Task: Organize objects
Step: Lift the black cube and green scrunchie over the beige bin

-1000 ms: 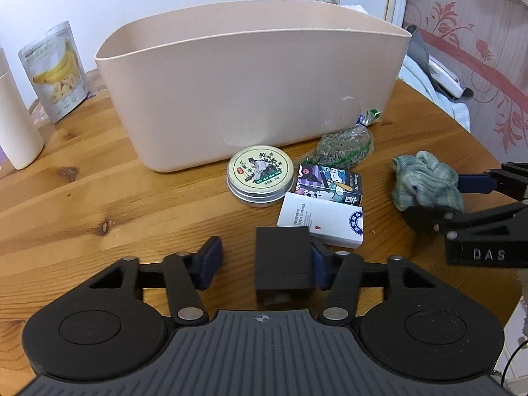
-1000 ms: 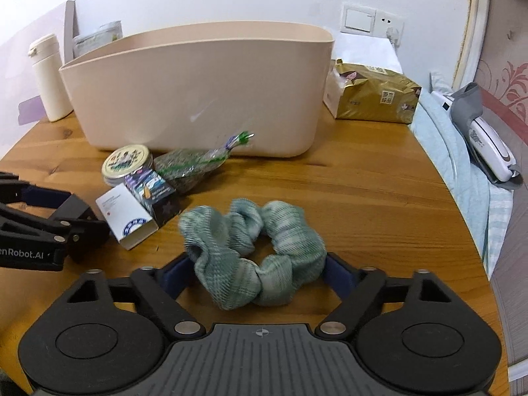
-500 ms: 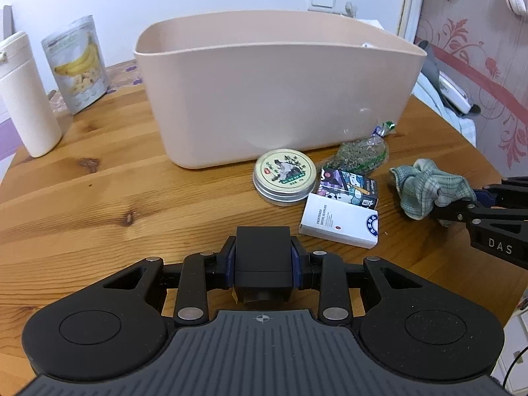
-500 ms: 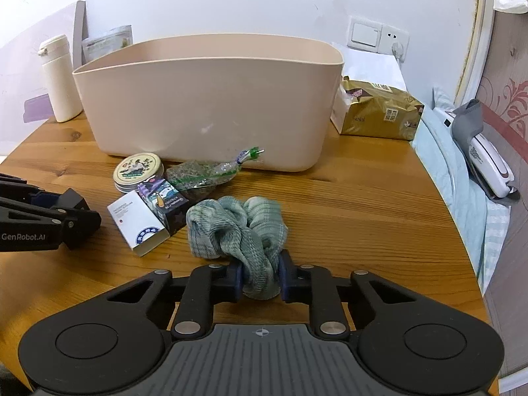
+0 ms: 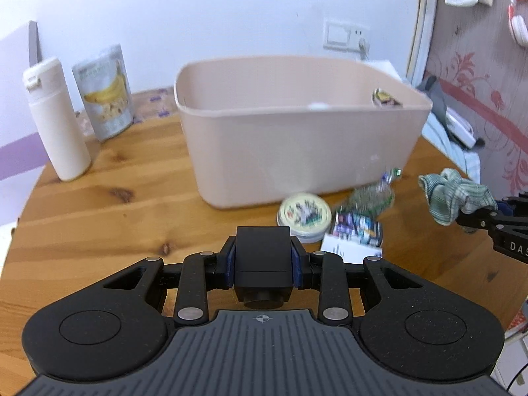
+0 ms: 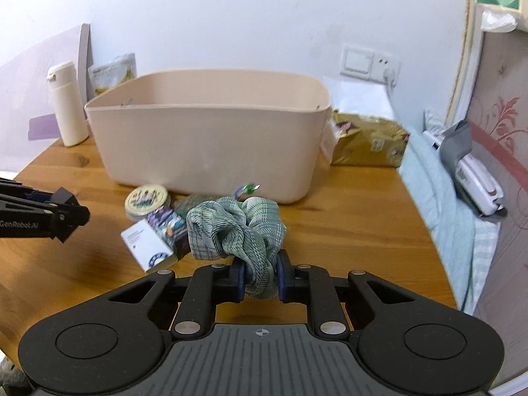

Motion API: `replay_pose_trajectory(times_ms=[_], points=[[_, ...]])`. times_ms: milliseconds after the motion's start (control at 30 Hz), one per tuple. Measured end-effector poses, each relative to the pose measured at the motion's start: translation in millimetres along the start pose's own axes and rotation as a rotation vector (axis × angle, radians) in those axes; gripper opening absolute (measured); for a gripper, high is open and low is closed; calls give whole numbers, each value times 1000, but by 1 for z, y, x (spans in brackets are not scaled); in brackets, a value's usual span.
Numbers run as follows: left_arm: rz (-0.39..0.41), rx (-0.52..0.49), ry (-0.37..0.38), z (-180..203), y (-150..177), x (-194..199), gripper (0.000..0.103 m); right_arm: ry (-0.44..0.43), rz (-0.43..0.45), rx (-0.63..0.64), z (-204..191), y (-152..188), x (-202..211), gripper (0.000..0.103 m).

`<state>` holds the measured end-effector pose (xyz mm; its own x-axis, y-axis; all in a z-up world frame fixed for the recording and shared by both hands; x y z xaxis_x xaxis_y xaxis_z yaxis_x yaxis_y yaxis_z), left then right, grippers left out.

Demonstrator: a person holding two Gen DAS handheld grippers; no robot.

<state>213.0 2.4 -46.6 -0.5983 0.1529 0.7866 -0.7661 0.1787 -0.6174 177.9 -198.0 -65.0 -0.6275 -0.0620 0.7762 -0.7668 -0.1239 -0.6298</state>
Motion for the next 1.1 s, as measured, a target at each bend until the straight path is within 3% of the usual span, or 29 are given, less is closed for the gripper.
replay_pose_trajectory(times_ms=[467,1100], points=[[120,-3,-23,-8,-48,33,32,32,107,-34,26,-35,33,17],[192,-7,-24,-6,-103,38,32,18,215,-18,21,-90,46,17]])
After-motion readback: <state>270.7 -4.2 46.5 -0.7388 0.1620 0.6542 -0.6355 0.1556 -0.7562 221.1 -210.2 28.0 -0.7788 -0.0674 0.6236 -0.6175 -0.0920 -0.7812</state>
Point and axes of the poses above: each gripper's, at about its wrist camera, not at the fingertips, and x roughly against the way its jaws point, z to its right, y to its underside, the point moved 10 cm from there along -x, roughly the way its jaws point, and after that the axes turned 11 degrees about -z, right-handed, at the moved point
